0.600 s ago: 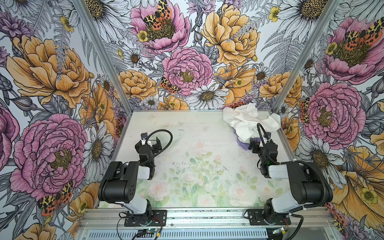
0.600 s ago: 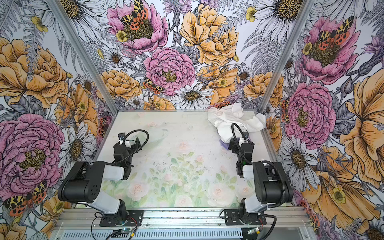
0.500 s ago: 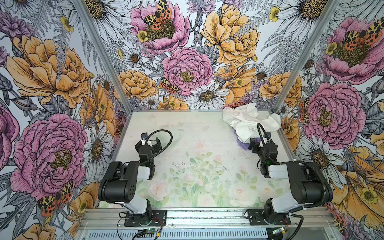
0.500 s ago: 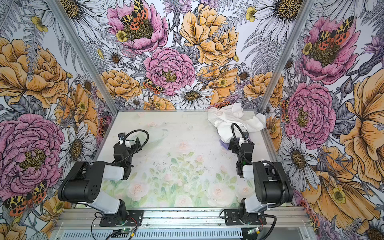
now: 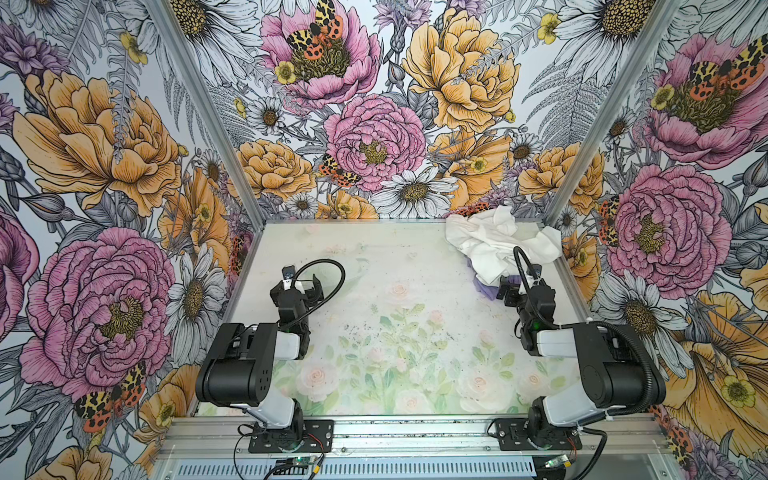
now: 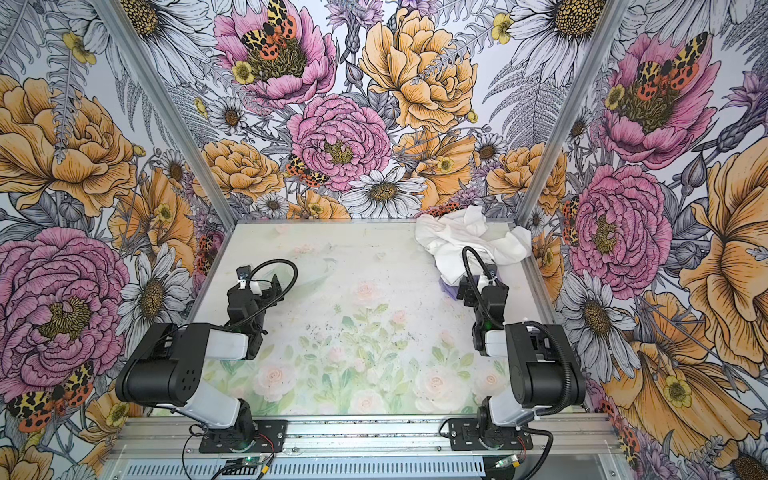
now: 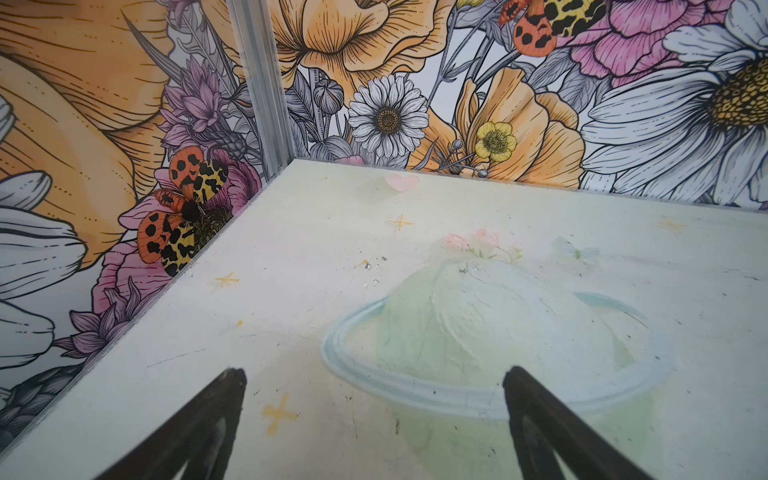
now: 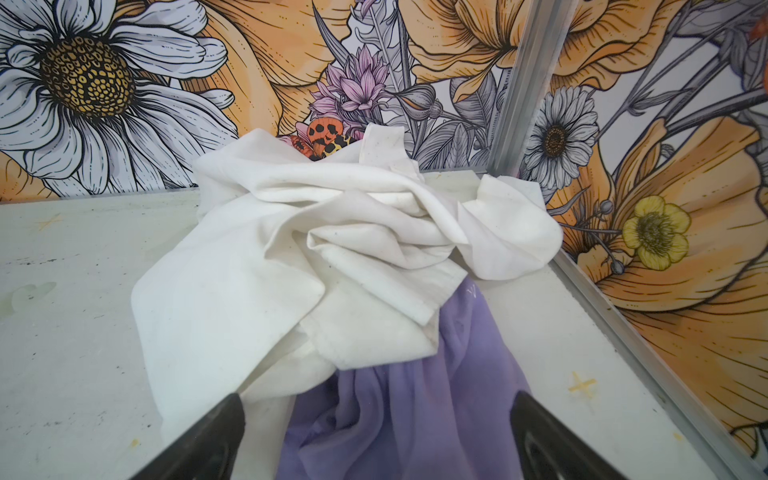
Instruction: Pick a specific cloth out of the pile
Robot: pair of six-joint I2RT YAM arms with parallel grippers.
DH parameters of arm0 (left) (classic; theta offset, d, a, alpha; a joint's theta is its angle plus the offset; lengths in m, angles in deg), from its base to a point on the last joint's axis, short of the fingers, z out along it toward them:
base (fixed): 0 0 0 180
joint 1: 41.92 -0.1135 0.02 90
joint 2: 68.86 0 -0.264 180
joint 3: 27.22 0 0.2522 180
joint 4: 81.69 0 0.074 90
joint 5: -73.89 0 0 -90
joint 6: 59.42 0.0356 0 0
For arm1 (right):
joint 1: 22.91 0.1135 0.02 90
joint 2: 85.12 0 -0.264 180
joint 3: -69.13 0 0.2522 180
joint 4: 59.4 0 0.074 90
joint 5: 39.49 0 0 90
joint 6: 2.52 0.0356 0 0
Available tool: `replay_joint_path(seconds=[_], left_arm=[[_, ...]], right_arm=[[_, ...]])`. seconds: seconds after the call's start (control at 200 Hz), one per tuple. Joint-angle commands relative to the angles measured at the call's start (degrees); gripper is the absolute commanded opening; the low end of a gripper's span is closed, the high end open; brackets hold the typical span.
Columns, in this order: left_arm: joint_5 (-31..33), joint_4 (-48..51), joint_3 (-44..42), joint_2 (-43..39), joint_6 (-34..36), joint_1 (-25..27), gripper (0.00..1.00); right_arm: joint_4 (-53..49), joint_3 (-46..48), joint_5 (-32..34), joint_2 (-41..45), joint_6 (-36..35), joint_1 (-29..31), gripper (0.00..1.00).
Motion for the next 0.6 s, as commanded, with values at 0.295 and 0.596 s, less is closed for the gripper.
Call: replay_joint_path(seconds=[0.295, 0.596], left_arm=[[-1.41, -0.5, 0.91, -0.61, 0.0, -0.04, 0.99], [-0.94, -1.43, 0.44, -0.7, 0.25, 0.21, 0.99]], right_arm=[[0.96, -0.61, 0.3, -0.24, -0.5, 0.45, 0.99], [0.07, -0.6, 0.44, 1.09, -0.89, 0.84, 1.0]])
